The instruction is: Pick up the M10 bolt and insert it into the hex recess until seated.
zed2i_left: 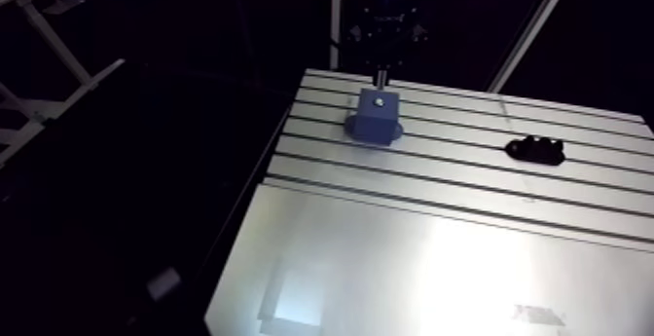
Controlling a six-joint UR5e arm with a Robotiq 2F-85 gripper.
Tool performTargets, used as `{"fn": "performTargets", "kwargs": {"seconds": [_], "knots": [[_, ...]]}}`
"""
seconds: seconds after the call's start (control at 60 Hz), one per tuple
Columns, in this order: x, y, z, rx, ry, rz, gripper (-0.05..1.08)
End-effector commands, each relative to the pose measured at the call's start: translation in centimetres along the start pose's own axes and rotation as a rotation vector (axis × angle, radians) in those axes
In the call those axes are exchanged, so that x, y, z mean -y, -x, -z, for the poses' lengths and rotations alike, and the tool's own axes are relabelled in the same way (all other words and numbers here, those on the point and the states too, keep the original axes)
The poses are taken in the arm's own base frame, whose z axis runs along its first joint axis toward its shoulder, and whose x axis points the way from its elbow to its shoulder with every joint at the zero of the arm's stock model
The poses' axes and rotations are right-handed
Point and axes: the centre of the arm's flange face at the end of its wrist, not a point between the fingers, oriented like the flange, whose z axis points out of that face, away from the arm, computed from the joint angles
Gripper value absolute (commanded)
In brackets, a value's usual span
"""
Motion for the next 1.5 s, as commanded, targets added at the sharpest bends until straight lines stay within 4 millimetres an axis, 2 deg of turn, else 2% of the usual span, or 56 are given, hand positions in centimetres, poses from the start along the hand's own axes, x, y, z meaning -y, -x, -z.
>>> {"fn": "performTargets", "kwargs": {"seconds": [0.017,0.683,1.5], "knots": [[-0.3,-0.1,-0.7,-0.027,-0.005,-0.017,1.08],[-1.3,-0.4,-1.6,-0.023,-0.015,-0.055,1.08],[-1.1,-0.8,-2.6,-0.006,-0.035,-0.048,1.08]]}}
